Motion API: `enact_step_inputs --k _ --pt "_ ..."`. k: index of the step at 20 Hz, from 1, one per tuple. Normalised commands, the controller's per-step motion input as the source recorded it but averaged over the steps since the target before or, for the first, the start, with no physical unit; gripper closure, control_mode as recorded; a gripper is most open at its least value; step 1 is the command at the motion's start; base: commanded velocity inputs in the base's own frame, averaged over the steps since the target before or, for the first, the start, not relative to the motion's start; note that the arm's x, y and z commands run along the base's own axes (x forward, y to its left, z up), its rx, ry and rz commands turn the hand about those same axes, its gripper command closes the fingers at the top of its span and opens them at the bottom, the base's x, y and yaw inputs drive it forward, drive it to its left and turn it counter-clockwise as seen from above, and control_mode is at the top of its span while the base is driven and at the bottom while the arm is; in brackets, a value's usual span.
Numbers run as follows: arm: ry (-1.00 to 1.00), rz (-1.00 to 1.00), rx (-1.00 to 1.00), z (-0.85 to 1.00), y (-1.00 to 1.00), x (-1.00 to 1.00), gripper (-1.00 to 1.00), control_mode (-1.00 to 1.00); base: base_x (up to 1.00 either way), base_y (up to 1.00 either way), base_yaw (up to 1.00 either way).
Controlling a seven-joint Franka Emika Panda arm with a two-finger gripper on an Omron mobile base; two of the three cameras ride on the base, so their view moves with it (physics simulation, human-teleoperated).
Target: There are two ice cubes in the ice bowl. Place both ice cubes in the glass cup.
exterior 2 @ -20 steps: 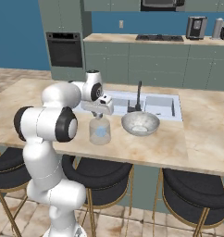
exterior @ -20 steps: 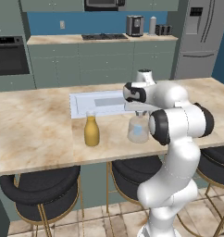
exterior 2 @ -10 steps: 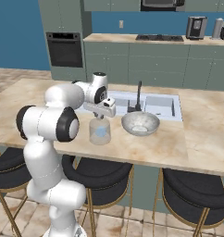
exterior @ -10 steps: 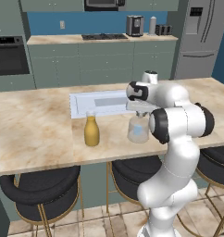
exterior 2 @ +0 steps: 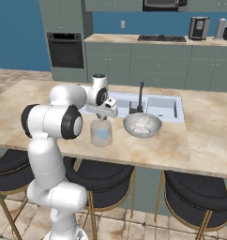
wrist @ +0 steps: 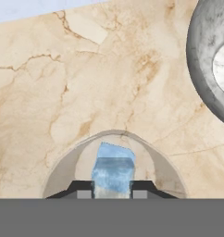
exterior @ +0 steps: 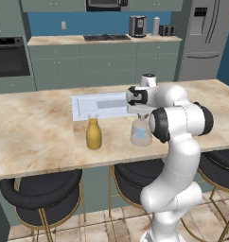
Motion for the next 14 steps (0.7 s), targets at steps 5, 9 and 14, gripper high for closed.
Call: enact_step_inputs --k 5,9,14 --pt "0.0 0.0 0.0 -0.03 0.0 0.0 1.0 -1.0 0.0 0.0 0.0" --pt "0.0 0.0 -0.01 -0.15 0.0 -0.01 1.0 -1.0 0.0 0.0 0.0" --pt "0.0 0.0 0.0 -0.14 0.0 -0.02 1.0 -1.0 0.0 0.0 0.0"
